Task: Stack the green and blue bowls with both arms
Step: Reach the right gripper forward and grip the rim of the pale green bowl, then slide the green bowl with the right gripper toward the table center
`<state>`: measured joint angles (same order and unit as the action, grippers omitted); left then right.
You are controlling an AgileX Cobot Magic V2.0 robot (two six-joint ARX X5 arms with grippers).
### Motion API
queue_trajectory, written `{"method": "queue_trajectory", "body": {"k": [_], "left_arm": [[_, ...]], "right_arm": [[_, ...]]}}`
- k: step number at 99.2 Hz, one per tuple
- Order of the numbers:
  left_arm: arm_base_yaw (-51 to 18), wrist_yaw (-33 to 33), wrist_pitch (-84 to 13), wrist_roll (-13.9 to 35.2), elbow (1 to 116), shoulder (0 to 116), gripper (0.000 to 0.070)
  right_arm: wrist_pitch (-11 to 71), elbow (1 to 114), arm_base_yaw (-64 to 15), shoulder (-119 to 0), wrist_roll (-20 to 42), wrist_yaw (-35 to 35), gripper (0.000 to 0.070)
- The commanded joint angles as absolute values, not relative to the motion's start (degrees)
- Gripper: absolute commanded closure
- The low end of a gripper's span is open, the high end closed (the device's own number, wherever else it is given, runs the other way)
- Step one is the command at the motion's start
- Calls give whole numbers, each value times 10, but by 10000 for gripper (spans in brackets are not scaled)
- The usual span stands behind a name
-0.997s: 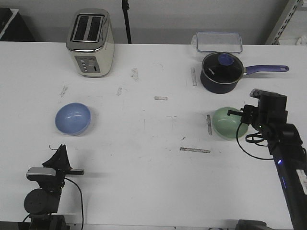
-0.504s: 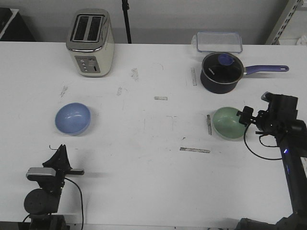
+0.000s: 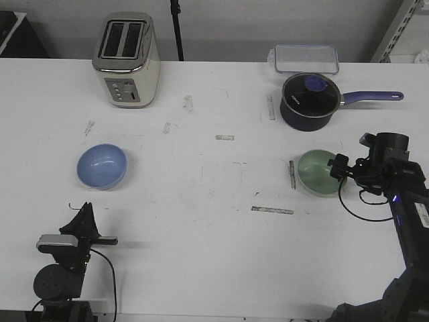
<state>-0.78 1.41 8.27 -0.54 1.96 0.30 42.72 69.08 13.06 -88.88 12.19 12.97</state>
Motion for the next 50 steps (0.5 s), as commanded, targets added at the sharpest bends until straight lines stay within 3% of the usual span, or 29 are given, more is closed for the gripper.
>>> {"method": "queue_trajectory", "body": {"k": [1, 16, 36, 50], "left_arm": [[-8, 15, 90, -8, 7, 2, 698], [-8, 15, 90, -8, 7, 2, 698], [-8, 15, 90, -8, 7, 2, 698], [-8, 15, 91, -8, 7, 2, 698]], "right_arm": [[427, 700, 131, -908, 110, 137, 228], [425, 698, 131, -924, 110, 142, 254], [425, 695, 131, -942, 111, 142, 338], [422, 695, 131, -942, 110, 142, 469]]}}
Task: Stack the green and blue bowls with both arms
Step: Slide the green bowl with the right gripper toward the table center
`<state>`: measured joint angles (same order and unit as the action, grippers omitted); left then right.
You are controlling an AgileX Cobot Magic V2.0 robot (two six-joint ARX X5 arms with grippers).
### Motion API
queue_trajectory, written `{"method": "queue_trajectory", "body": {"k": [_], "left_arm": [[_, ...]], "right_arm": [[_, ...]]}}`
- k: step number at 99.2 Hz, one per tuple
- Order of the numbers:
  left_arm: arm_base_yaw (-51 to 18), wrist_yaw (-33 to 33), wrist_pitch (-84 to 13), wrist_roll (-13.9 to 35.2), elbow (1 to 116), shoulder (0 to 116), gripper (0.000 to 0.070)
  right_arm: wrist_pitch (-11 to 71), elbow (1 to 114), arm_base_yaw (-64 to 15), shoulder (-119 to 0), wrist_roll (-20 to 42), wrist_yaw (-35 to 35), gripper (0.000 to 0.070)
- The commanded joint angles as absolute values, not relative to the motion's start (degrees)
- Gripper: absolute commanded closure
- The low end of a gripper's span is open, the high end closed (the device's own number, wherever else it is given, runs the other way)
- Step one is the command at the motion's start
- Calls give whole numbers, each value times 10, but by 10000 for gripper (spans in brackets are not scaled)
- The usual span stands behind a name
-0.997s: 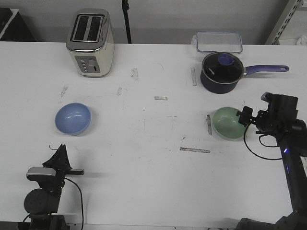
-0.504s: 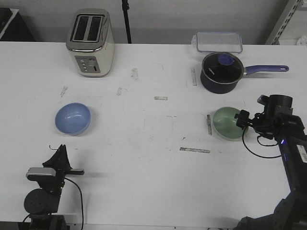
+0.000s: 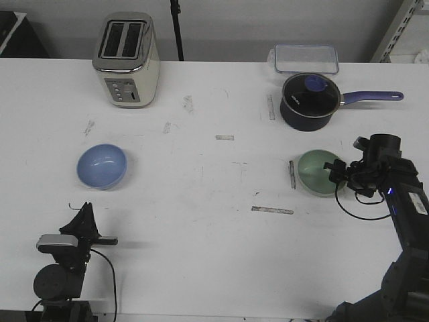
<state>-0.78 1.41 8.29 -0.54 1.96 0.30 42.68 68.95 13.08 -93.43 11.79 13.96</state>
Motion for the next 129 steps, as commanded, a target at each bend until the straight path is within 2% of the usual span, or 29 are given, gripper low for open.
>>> {"method": "queue_trajectory", "body": {"k": [1, 13, 23, 57, 79, 102, 129], "left_arm": [[-8, 15, 91, -8, 7, 2, 698], [-8, 15, 91, -8, 7, 2, 698], [-8, 15, 91, -8, 7, 2, 698], [-8, 15, 90, -8, 7, 2, 698], [-8, 15, 91, -8, 7, 2, 698], [-8, 15, 90, -8, 7, 2, 698], [-8, 15, 90, -8, 7, 2, 698]], "right_arm": [[423, 695, 131, -942, 111, 142, 482], [424, 695, 131, -942, 111, 142, 619], [425, 695, 130, -942, 113, 142, 687], [418, 695, 117, -905, 128, 152, 687], [418, 695, 82, -869, 159, 152, 687], [401, 695, -9, -867, 204, 152, 687], [355, 695, -149, -875, 308, 150, 687]]}}
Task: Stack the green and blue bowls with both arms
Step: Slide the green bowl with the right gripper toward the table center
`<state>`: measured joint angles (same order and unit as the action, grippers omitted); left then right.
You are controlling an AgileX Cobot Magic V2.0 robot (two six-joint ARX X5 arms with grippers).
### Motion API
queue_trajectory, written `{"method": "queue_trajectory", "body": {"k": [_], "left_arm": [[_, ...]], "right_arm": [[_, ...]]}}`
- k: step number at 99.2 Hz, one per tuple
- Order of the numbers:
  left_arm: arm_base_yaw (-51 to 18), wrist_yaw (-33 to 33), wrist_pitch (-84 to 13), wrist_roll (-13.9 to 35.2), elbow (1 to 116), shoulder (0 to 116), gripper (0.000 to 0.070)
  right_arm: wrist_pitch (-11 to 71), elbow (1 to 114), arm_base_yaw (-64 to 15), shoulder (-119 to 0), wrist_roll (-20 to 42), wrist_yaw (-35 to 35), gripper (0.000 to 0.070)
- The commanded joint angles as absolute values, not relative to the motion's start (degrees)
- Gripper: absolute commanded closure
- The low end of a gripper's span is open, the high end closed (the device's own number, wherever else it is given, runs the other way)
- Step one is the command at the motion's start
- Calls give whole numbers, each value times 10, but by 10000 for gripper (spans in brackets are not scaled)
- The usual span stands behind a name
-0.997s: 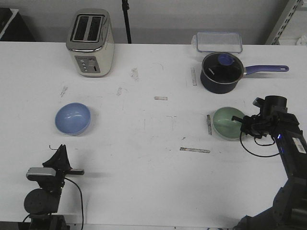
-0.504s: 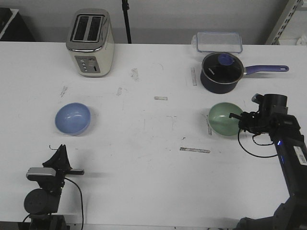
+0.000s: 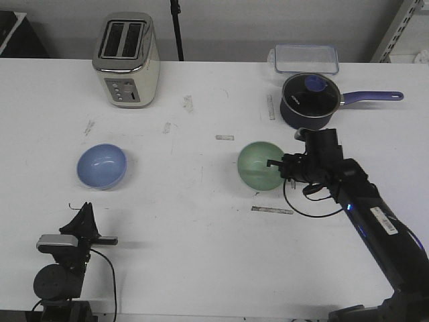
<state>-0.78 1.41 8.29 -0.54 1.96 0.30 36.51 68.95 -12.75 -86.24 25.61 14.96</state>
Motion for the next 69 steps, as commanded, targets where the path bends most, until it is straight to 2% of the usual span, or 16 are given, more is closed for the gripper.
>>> {"method": "queue_trajectory", "body": {"k": [1, 21, 46, 69], "left_arm": [[-8, 15, 90, -8, 7, 2, 698], [-8, 15, 91, -8, 7, 2, 698], [-8, 15, 91, -8, 7, 2, 698], [-8, 15, 91, -8, 7, 2, 699]], "right_arm": [[355, 695, -154, -876, 312, 149, 687], [329, 695, -229, -914, 365, 145, 687], [279, 695, -272, -953, 426, 120, 687], [262, 695, -274, -957, 426, 88, 686]]}}
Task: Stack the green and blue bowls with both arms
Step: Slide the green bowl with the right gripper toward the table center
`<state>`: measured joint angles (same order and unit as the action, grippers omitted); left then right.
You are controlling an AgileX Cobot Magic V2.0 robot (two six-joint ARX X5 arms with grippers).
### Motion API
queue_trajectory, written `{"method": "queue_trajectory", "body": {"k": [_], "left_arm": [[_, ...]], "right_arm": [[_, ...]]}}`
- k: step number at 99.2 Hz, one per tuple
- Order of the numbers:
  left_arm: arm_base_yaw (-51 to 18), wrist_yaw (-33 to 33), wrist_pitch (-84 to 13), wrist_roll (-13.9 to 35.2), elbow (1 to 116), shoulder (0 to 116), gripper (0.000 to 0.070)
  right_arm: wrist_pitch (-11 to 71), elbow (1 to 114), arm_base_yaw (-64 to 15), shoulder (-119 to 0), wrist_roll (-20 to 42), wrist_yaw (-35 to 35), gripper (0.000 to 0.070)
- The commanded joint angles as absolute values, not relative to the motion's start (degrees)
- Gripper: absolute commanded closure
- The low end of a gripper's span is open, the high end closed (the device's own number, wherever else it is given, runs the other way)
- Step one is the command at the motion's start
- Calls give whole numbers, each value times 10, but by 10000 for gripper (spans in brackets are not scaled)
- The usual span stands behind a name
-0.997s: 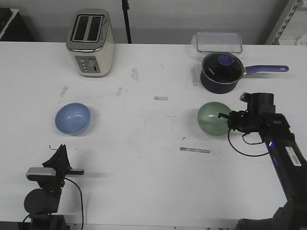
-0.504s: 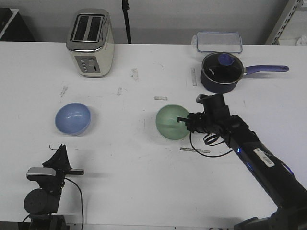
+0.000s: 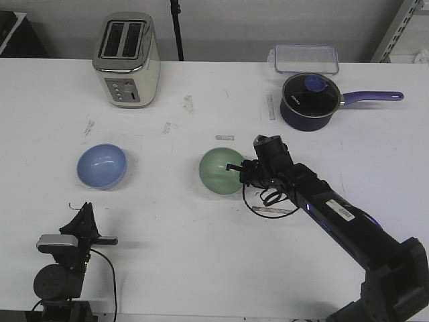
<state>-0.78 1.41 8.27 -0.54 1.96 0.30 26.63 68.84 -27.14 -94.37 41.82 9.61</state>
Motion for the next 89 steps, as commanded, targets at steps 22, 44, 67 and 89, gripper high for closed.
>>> {"method": "queue_trajectory", "body": {"k": [22, 44, 67, 89], "left_arm": [[-8, 15, 91, -8, 7, 2, 698], [-8, 15, 90, -8, 7, 2, 698], [-8, 15, 91, -8, 7, 2, 698], [-8, 15, 91, -8, 7, 2, 698]], "right_arm": [[265, 695, -281, -969, 426, 74, 686], [262, 695, -289, -976, 426, 73, 685], [262, 695, -296, -976, 426, 70, 606], [262, 695, -297, -976, 426, 70, 526]]}}
